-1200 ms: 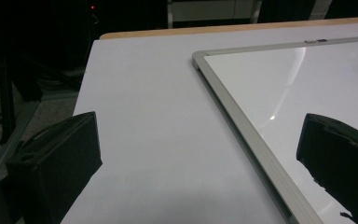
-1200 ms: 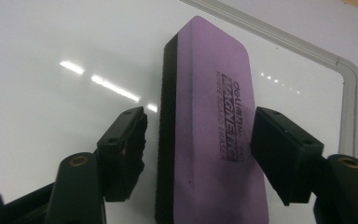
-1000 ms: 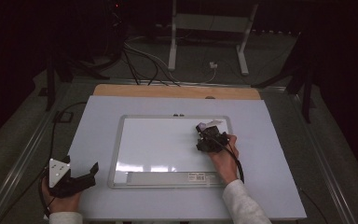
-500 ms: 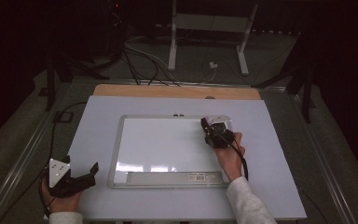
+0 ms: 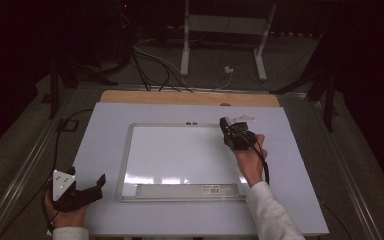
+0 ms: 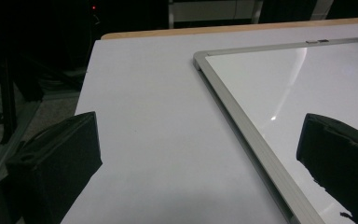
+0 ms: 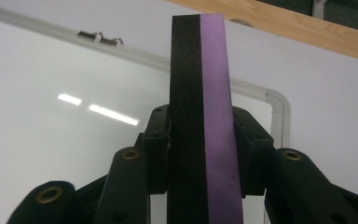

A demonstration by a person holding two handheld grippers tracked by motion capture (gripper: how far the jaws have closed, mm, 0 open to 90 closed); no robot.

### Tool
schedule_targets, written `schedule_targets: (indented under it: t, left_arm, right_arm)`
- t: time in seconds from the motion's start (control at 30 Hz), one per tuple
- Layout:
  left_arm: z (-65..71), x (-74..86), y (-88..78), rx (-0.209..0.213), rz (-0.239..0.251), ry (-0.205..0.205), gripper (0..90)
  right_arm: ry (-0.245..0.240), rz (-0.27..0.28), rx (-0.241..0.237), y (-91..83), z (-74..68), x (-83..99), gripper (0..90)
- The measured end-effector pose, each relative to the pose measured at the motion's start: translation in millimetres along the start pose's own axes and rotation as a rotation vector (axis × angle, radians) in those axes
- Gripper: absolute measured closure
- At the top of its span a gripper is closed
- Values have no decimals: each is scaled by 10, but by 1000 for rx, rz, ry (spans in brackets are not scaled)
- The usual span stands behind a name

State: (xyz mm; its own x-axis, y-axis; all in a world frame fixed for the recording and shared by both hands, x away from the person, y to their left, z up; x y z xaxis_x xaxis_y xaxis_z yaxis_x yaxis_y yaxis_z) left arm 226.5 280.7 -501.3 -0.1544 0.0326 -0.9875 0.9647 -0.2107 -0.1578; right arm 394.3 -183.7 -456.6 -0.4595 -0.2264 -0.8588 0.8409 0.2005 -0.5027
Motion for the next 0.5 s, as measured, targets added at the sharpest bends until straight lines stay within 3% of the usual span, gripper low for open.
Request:
schedule_targets:
  t: [0.23, 0.5]
  left_arm:
    - [-4, -4, -6, -1, 2, 0, 5]
    - [-6, 0, -2, 1, 0, 0, 5]
  right_arm:
    - [65, 1, 8, 36, 54, -75, 635]
    - [174, 11, 30, 55, 220, -126, 634]
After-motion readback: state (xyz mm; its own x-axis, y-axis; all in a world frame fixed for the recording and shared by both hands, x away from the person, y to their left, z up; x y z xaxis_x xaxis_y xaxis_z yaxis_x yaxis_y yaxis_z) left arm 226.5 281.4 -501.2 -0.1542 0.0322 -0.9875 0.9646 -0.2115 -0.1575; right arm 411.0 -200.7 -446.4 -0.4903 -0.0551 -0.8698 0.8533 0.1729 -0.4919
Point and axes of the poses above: each handheld gripper's, and its own axes: y roughly forward along the jaws, x roughly out of its underside, z roughly to its right, the point moved 1 cm from there along y, roughly forward along the jaws, and after that the axes turned 15 degrees about z, right-handed, at the moved point
